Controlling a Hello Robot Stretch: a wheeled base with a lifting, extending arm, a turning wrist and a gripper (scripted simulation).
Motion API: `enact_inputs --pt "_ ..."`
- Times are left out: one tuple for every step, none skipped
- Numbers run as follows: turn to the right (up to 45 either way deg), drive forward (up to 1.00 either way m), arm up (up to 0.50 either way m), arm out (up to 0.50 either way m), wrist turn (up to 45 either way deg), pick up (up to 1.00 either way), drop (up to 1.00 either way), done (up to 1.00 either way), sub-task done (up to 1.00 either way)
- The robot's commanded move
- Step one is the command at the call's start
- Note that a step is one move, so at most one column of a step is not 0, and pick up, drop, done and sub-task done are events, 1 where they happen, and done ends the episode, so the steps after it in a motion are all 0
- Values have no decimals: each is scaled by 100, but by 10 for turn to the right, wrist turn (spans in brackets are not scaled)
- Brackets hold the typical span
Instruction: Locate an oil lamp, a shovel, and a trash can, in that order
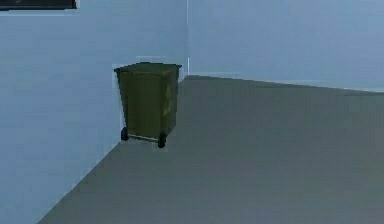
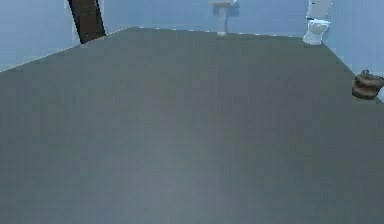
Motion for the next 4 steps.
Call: enact_inputs --pt "-30 0 0 0 0 0 0 0 0" --pt "0 100 0 0 0 0 0 0 0" --pt "30 0 0 0 0 0 0 0 0" --pt "0 10 0 0 0 0 0 0 0"
